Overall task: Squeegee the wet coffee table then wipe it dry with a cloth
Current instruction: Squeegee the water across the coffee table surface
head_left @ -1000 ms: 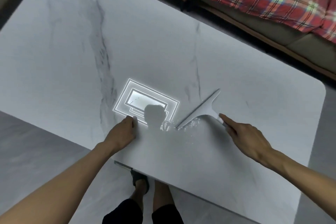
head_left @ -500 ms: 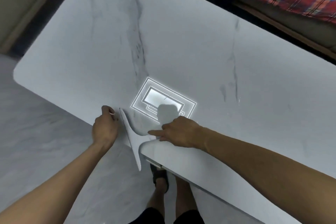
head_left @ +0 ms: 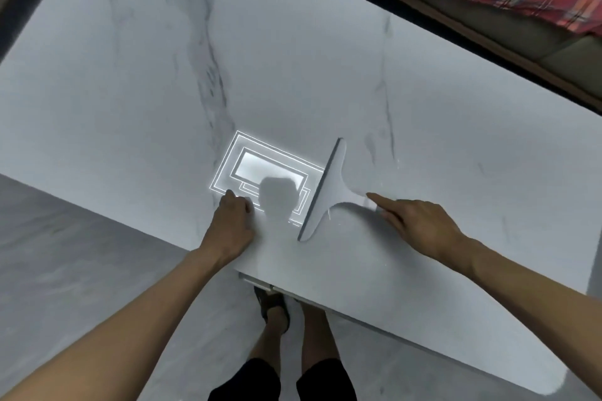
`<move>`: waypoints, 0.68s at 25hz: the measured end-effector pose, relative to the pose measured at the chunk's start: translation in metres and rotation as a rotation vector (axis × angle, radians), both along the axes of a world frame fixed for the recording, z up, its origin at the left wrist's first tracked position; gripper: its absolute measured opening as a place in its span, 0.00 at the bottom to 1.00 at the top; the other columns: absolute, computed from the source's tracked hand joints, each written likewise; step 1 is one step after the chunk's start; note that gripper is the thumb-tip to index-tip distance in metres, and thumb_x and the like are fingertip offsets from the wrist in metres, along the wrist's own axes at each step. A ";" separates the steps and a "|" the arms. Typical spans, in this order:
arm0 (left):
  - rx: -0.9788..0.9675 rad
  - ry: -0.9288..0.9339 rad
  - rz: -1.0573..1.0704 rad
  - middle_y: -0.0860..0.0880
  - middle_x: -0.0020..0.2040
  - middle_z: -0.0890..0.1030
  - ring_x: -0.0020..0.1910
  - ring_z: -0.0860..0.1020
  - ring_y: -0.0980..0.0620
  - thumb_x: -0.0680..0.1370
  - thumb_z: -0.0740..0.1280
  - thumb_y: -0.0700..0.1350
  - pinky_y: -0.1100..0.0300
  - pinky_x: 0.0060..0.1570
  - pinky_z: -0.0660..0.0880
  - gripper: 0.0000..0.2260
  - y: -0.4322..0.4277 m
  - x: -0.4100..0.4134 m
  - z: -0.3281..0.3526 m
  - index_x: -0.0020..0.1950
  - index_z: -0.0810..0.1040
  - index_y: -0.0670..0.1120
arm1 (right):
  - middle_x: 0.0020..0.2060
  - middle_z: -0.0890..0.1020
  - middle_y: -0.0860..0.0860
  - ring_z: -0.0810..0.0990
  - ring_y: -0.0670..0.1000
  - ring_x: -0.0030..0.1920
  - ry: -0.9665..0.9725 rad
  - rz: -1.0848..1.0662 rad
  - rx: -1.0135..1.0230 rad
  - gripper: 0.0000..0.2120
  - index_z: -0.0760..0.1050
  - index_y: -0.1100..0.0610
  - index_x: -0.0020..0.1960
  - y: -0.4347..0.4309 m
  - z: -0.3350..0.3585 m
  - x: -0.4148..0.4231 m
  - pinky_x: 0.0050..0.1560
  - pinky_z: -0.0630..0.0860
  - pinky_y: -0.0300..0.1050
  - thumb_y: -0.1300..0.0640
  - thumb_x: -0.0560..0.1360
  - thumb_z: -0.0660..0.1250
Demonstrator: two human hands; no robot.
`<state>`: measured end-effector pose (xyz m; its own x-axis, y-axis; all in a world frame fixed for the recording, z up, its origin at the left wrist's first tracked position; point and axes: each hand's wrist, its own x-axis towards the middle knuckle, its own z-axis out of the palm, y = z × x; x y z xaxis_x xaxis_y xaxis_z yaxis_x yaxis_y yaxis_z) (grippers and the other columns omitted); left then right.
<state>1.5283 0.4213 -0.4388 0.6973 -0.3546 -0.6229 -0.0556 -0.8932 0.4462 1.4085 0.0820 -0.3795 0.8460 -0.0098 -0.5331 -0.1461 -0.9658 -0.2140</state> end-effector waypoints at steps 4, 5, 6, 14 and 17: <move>0.151 0.160 -0.100 0.33 0.77 0.48 0.76 0.47 0.34 0.73 0.58 0.36 0.45 0.72 0.59 0.20 -0.025 -0.010 -0.008 0.65 0.66 0.41 | 0.47 0.80 0.37 0.79 0.48 0.45 0.051 -0.183 -0.067 0.19 0.56 0.33 0.73 -0.042 0.020 -0.077 0.39 0.69 0.42 0.43 0.82 0.47; 0.179 0.168 -0.105 0.31 0.77 0.46 0.76 0.44 0.32 0.74 0.57 0.36 0.44 0.73 0.56 0.22 -0.030 -0.010 -0.009 0.68 0.64 0.40 | 0.47 0.80 0.37 0.79 0.48 0.45 0.061 -0.218 -0.082 0.20 0.56 0.32 0.73 -0.047 0.025 -0.090 0.39 0.70 0.42 0.42 0.82 0.47; 0.203 0.159 -0.107 0.30 0.76 0.46 0.76 0.44 0.31 0.74 0.56 0.36 0.43 0.74 0.55 0.23 -0.033 -0.010 -0.010 0.70 0.62 0.39 | 0.46 0.80 0.38 0.79 0.48 0.45 0.066 -0.248 -0.094 0.20 0.56 0.33 0.73 -0.051 0.030 -0.100 0.39 0.71 0.43 0.41 0.82 0.46; 0.073 -0.119 0.190 0.48 0.40 0.76 0.38 0.76 0.46 0.77 0.57 0.42 0.54 0.37 0.70 0.03 -0.020 -0.018 0.010 0.50 0.67 0.47 | 0.50 0.79 0.43 0.80 0.53 0.49 0.023 -0.029 0.082 0.21 0.52 0.33 0.74 0.021 0.045 -0.081 0.42 0.71 0.46 0.40 0.81 0.45; 0.099 -0.129 0.264 0.50 0.38 0.74 0.36 0.73 0.47 0.76 0.60 0.41 0.54 0.37 0.69 0.06 0.006 -0.022 0.013 0.50 0.65 0.50 | 0.50 0.79 0.49 0.79 0.56 0.46 0.030 0.266 0.188 0.21 0.55 0.38 0.75 0.090 0.016 -0.051 0.39 0.70 0.46 0.44 0.83 0.49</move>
